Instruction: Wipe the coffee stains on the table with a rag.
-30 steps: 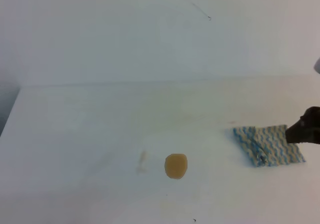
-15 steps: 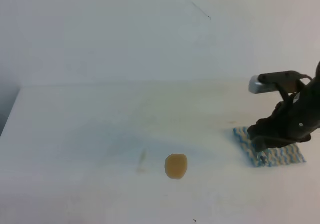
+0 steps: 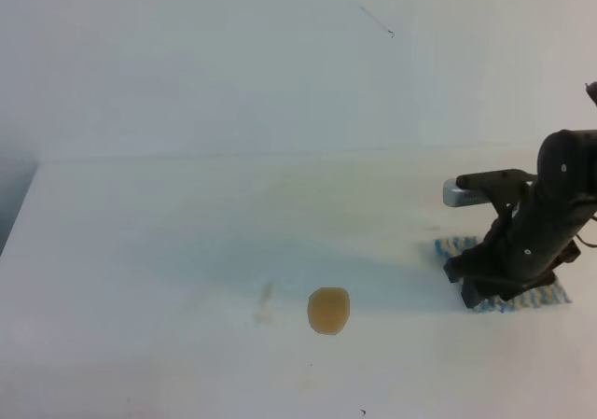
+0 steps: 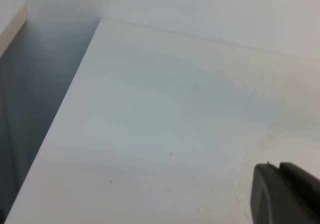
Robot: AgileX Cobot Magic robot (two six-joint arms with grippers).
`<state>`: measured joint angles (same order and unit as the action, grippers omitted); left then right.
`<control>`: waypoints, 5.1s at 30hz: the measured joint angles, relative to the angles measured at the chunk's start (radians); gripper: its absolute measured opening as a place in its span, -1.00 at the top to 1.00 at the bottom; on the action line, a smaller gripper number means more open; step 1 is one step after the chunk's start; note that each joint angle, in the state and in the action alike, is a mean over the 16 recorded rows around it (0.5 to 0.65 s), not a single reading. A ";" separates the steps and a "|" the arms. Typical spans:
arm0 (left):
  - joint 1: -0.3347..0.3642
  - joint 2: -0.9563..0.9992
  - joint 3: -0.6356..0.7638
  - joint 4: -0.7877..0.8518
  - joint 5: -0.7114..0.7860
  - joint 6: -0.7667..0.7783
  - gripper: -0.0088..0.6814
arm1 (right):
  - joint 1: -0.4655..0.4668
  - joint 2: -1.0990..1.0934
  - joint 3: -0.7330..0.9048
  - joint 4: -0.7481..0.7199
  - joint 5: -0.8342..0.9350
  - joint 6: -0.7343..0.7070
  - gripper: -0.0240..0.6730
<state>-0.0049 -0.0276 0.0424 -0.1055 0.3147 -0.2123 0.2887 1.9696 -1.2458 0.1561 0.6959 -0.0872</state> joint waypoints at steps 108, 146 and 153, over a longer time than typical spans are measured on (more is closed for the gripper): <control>0.000 0.000 -0.011 0.000 0.007 0.000 0.98 | 0.020 -0.024 -0.078 0.271 0.014 -0.198 0.80; 0.000 -0.002 -0.023 0.000 0.008 0.000 0.98 | 0.018 -0.777 -0.052 0.366 0.051 -0.467 0.62; 0.000 -0.002 -0.031 0.000 0.008 0.000 0.98 | 0.018 -0.803 -0.052 0.359 0.044 -0.466 0.91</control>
<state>-0.0049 -0.0292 0.0113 -0.1059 0.3230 -0.2127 0.3068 1.1669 -1.2973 0.5152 0.7396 -0.5535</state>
